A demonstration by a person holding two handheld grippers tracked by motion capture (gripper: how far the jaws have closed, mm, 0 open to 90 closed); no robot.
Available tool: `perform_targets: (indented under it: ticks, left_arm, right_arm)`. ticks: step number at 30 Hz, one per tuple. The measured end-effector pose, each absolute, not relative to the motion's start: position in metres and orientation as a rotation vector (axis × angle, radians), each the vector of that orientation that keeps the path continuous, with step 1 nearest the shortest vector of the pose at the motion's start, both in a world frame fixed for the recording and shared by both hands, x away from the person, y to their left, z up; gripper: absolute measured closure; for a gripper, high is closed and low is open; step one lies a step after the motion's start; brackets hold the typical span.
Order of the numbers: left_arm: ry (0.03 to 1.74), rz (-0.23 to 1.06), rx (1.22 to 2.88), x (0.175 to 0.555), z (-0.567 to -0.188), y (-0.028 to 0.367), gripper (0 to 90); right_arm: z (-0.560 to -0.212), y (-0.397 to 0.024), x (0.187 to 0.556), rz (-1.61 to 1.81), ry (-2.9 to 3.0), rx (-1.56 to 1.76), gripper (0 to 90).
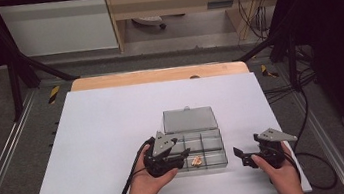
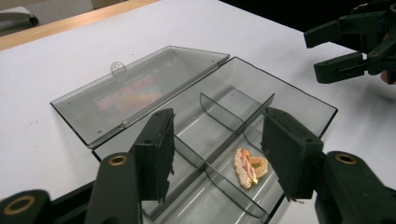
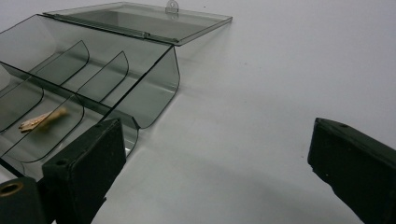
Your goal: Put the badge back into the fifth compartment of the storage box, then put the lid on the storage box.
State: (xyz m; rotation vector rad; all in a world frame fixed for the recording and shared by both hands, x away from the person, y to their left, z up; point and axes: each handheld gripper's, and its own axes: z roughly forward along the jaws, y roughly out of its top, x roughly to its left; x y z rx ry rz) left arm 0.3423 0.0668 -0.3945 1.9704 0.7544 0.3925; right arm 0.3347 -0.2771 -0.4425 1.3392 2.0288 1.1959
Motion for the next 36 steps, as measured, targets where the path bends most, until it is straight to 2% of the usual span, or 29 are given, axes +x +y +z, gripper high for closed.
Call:
perform_targets:
  ticks: [22, 36]
  left_arm:
    - [0.861, 0.399, 1.973, 0.367, -0.398, 0.092, 15.4]
    - [0.937, 0.427, 1.947, 0.401, -0.405, 0.130, 14.6]
  right_arm:
    - [-0.436, -0.273, 0.375, 1.125, 2.080, 1.346, 5.2]
    - [-0.435, -0.268, 0.409, 1.100, 2.171, 1.304, 8.5]
